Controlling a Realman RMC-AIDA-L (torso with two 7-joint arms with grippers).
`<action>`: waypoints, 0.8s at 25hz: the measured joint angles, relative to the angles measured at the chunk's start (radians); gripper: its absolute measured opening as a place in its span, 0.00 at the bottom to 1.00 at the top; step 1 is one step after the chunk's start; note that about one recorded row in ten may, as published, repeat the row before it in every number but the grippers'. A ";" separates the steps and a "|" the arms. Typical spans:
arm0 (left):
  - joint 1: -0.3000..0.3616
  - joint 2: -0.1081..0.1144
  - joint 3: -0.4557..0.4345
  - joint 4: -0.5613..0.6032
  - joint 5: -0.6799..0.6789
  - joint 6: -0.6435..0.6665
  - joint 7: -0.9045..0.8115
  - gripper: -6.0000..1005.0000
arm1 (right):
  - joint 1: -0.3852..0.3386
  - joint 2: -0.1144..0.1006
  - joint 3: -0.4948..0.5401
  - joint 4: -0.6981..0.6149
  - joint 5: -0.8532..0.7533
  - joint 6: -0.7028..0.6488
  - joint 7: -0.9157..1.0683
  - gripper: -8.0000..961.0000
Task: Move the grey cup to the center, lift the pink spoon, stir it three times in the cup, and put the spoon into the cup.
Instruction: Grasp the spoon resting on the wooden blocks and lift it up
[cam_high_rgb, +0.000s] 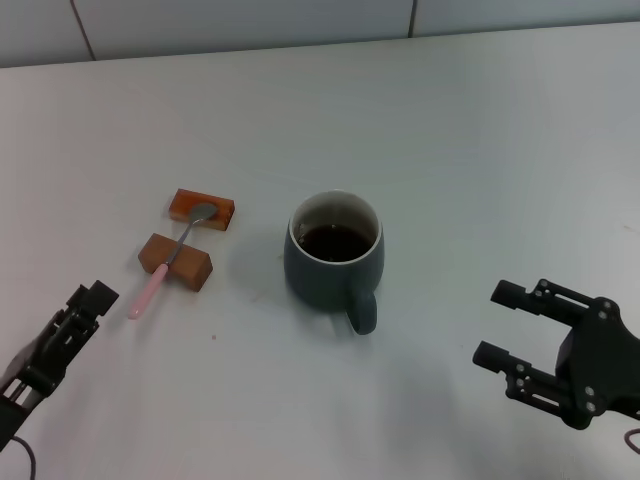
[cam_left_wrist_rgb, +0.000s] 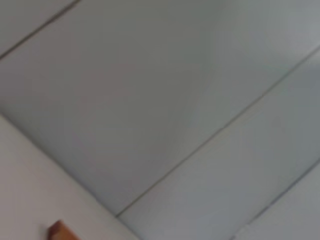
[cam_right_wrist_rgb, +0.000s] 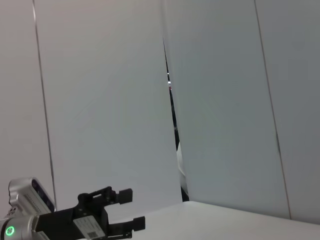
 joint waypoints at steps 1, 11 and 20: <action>-0.002 -0.001 -0.004 -0.004 0.000 -0.023 -0.015 0.77 | -0.001 0.000 -0.002 0.000 0.000 0.006 0.000 0.70; -0.017 -0.006 -0.013 -0.017 -0.001 -0.111 -0.092 0.77 | -0.005 0.000 -0.002 0.000 -0.002 0.013 0.000 0.70; -0.029 -0.006 -0.020 -0.030 -0.001 -0.147 -0.108 0.77 | -0.006 0.000 -0.002 0.000 -0.002 0.012 0.002 0.70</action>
